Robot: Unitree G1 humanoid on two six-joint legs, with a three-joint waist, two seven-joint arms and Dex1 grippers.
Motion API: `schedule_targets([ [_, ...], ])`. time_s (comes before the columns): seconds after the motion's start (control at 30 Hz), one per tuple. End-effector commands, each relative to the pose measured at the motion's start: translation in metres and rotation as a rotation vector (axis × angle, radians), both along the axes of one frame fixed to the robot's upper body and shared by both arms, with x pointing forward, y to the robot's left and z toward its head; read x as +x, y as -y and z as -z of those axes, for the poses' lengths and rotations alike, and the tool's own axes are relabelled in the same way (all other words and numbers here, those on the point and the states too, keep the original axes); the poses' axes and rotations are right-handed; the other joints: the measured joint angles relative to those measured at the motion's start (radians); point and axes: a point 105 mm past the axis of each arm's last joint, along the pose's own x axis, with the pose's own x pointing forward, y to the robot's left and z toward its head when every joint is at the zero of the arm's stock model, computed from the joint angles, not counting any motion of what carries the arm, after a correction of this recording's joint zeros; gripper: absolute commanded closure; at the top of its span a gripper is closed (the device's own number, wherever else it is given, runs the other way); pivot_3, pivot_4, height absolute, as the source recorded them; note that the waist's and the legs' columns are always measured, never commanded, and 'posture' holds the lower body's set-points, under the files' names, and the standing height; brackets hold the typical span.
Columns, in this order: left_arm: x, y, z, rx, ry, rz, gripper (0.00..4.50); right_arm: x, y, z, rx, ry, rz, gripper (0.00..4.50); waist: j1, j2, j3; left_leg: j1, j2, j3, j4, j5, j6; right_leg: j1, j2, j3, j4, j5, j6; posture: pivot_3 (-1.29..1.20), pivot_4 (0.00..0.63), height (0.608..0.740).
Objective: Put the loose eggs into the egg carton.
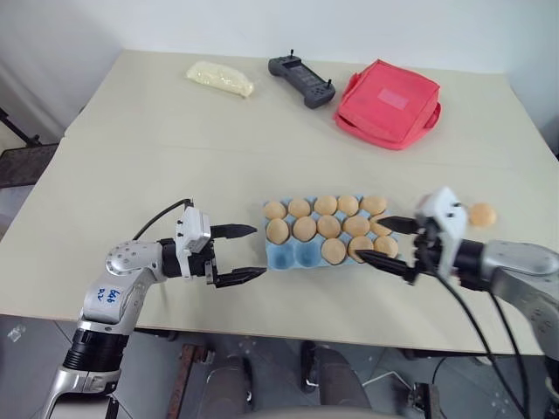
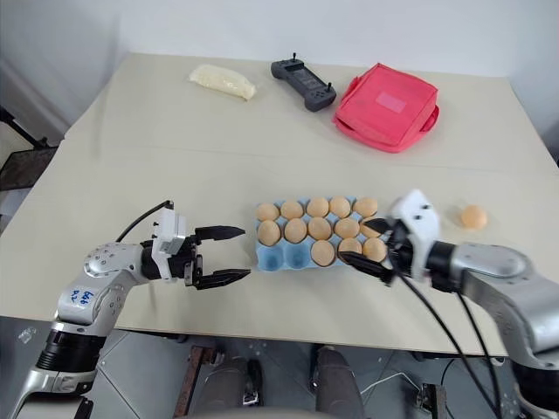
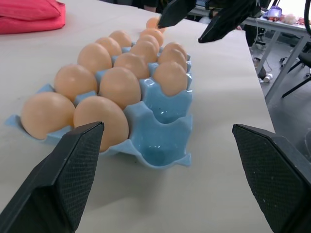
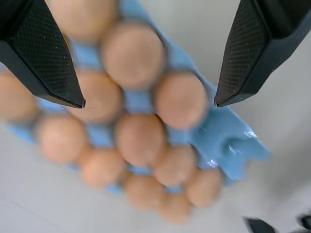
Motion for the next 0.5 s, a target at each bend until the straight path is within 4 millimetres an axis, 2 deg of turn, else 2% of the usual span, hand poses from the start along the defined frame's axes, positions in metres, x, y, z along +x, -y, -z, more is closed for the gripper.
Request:
schedule_targets([
  [0.03,-0.001,-0.001,-0.006,-0.014,0.024,0.014,0.0,-0.009,0.039,-0.014,-0.028,0.05,0.124,0.05,0.0,0.0,0.0,0.0,0.0,0.0,0.0,0.0,0.0,0.0,0.0,0.0,0.0,0.0,0.0,0.0,0.15,0.74],
  [0.3,0.003,-0.01,0.004,-0.001,0.005,-0.011,0.0,-0.038,0.101,0.001,-0.017,0.001,0.366,0.05,-0.005,0.0,0.0,0.002,0.0,0.0,0.0,0.0,0.0,0.001,0.001,0.001,0.001,0.0,0.0,0.0,0.15,0.74],
  [0.5,0.005,-0.014,0.005,-0.006,0.008,-0.026,0.0,-0.053,0.112,0.008,-0.003,-0.018,0.424,0.05,-0.005,0.0,0.0,0.002,0.0,0.001,0.0,0.0,0.0,0.001,0.001,0.002,0.0,0.0,0.0,0.0,0.15,0.74],
])
